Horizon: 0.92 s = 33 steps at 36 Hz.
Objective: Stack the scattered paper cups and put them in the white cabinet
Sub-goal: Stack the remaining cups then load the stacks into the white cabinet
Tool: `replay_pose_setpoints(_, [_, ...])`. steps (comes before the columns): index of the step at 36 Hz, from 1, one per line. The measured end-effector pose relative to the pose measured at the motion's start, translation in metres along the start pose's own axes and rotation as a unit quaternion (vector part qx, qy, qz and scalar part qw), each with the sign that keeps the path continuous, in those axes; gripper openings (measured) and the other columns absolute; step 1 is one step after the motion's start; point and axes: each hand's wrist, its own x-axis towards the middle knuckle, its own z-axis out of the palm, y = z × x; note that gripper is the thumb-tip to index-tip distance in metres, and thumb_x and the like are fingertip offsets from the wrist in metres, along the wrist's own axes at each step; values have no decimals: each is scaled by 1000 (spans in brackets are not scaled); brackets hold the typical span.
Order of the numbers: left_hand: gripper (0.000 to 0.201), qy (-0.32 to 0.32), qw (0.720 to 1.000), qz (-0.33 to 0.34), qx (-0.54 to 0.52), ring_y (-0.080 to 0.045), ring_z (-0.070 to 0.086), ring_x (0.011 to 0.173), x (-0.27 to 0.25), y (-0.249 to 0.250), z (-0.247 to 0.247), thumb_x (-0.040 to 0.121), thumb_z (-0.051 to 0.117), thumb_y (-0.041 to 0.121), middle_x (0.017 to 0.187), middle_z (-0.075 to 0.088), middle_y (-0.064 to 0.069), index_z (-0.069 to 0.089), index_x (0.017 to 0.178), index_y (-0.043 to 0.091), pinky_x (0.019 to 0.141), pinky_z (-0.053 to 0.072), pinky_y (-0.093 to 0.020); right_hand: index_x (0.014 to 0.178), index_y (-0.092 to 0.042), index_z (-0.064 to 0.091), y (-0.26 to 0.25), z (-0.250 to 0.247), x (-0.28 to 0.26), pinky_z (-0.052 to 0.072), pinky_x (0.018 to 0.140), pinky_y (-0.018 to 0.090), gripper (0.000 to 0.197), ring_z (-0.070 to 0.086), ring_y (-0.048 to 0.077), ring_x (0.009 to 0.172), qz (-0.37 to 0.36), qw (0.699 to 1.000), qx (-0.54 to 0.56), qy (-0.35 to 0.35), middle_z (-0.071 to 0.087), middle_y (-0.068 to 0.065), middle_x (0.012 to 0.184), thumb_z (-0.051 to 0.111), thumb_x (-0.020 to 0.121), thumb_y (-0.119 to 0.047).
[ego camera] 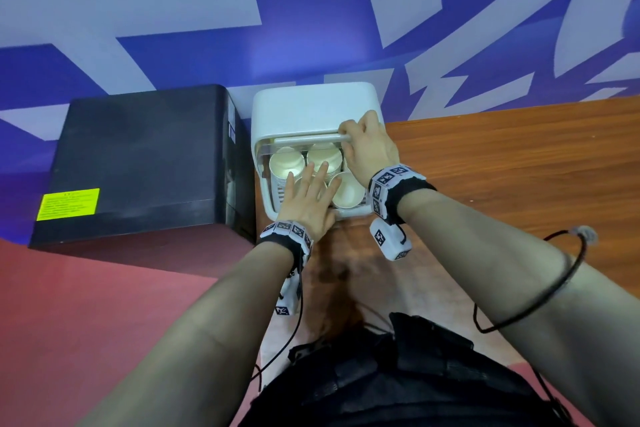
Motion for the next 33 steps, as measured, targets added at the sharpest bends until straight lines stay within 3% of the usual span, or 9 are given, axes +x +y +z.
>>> replay_pose_setpoints(6, [68, 2, 1000, -18, -9, -31, -18, 149, 7, 1, 4, 99, 24, 58, 164, -15, -4, -1, 157, 32, 117, -4, -62, 116, -20, 56, 1, 2, 4, 37, 66, 30, 22, 52, 25, 101, 3, 1000, -13, -14, 49, 6, 111, 55, 95, -24])
replay_pose_setpoints(17, [65, -1, 999, -31, -7, -30, -14, 150, 11, -6, 7, 99, 19, 61, 164, -8, -3, 0, 156, 35, 117, -6, -60, 107, -17, 54, 4, 6, -3, 43, 66, 32, 20, 56, 27, 95, 7, 999, -7, -32, 51, 4, 107, 57, 91, -27])
replay_pose_setpoints(20, [65, 1, 999, -33, -1, -31, -5, 150, 10, -4, 5, 99, 19, 60, 164, -3, -3, 0, 156, 35, 117, -7, -60, 108, -19, 54, 6, 5, -9, 42, 68, 32, 23, 56, 25, 98, 2, 999, 2, -47, 52, 1, 111, 58, 90, -33])
replay_pose_setpoints(24, [65, 18, 999, -34, 2, -32, 10, 148, 8, -3, 6, 99, 21, 60, 162, 12, -6, 1, 155, 34, 118, -4, -60, 108, -19, 53, 8, 2, -19, 42, 70, 33, 25, 56, 26, 90, 0, 998, 7, -65, 54, 1, 110, 59, 90, -35])
replay_pose_setpoints(28, [66, 3, 999, -29, -19, -30, -15, 150, 10, -5, 7, 100, 18, 59, 164, -10, -2, -7, 156, 34, 118, -8, -58, 102, -20, 51, 14, 3, -32, 38, 66, 31, 22, 53, 22, 79, -11, 993, 3, -118, 53, -7, 92, 60, 88, -35])
replay_pose_setpoints(33, [68, 18, 1000, -23, -3, -30, -18, 149, 12, -9, 9, 99, 18, 60, 164, -14, -2, -9, 155, 33, 119, -4, -58, 98, -19, 51, 19, 8, -46, 34, 64, 29, 22, 55, 23, 78, -6, 992, 39, -121, 52, -8, 84, 63, 85, -32])
